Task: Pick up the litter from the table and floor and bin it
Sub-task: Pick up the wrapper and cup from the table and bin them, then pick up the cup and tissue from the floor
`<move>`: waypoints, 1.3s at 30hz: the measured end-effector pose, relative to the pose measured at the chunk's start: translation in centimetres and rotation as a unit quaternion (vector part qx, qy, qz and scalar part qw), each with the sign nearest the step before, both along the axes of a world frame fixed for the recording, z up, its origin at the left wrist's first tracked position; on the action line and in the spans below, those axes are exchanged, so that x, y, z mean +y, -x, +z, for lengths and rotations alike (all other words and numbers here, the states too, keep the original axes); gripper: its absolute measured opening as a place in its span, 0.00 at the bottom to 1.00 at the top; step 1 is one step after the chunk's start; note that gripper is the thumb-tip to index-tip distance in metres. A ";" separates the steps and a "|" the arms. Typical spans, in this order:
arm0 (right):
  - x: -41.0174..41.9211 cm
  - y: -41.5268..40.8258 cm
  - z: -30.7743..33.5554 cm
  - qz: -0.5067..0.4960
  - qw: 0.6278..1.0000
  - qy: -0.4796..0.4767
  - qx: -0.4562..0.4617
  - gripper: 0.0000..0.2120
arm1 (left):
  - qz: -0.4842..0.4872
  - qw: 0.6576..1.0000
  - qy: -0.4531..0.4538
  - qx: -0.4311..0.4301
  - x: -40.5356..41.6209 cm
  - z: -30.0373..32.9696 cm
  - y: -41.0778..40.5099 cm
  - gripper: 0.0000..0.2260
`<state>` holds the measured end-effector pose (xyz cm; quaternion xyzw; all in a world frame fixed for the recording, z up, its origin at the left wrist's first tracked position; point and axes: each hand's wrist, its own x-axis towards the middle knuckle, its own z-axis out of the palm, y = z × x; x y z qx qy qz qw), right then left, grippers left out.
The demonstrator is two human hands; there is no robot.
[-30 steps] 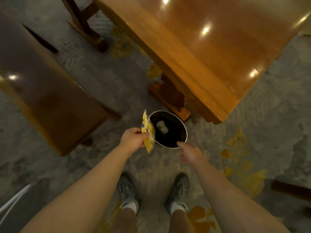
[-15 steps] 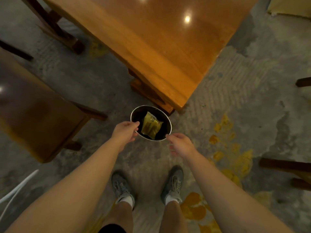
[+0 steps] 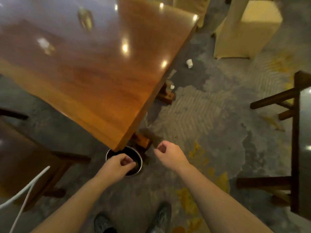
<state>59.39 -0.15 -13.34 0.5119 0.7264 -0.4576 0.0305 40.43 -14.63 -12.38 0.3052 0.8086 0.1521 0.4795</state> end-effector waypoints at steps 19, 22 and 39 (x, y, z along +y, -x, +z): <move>34.5 -14.1 10.3 0.051 0.978 -0.121 -0.163 0.09 | -0.186 0.978 -0.088 0.040 41.9 8.2 -8.9 0.11; 42.1 -12.8 9.2 0.062 0.975 -0.108 -0.184 0.09 | -0.188 0.978 -0.067 0.056 49.7 6.1 -7.7 0.12; 88.0 0.6 0.3 0.228 0.950 -0.101 -0.190 0.11 | -0.072 0.994 0.046 0.075 84.0 -3.8 -5.1 0.13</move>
